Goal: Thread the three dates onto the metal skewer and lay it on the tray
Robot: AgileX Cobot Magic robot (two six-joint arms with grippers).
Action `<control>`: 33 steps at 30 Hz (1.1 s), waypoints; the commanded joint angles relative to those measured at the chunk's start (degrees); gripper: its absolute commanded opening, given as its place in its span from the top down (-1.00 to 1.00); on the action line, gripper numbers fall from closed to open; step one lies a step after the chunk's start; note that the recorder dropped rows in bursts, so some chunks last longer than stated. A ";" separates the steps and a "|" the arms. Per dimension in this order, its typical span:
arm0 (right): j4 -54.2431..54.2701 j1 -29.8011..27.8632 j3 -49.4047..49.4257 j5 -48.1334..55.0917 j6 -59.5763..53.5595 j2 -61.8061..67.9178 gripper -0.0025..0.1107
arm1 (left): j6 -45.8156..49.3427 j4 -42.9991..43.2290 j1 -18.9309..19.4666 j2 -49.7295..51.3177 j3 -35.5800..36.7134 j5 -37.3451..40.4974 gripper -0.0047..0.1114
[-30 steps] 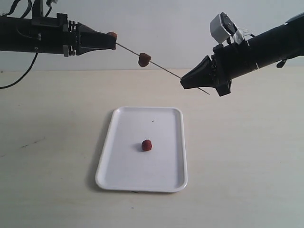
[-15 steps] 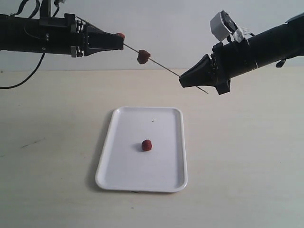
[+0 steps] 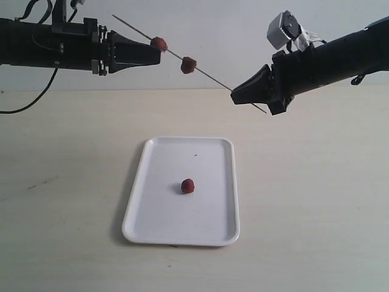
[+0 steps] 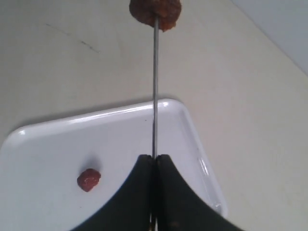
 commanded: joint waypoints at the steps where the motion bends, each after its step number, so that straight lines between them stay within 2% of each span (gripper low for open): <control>1: 3.29 -0.09 -0.39 -2.38 0.92 0.12 0.96 | 1.43 -0.37 -0.19 -0.43 0.00 -0.47 -0.02; 9: 6.50 -0.09 -0.39 -2.47 0.80 0.12 0.96 | 1.53 1.09 -0.19 -0.43 0.00 -0.69 -0.02; 13: 12.28 -0.33 -0.39 -3.88 0.80 0.12 0.96 | 0.25 7.25 -0.30 -0.43 0.00 -2.79 -0.02; 20: 15.66 -1.64 -0.39 -6.36 5.03 -0.37 0.96 | -8.54 18.24 -1.18 -0.43 0.00 -6.31 -0.02; 23: 15.40 -2.60 -0.39 -6.14 8.78 -2.04 0.96 | -14.87 25.79 -4.01 -0.43 0.00 -11.46 -0.02; 29: 9.77 -2.91 -0.39 -6.34 12.65 -4.61 0.96 | -35.06 52.19 -14.43 -0.22 0.00 -23.36 -0.08; 33: 9.43 -2.91 -0.39 -6.56 12.77 -4.59 0.96 | -44.89 60.22 -21.23 0.17 0.00 -26.65 -0.20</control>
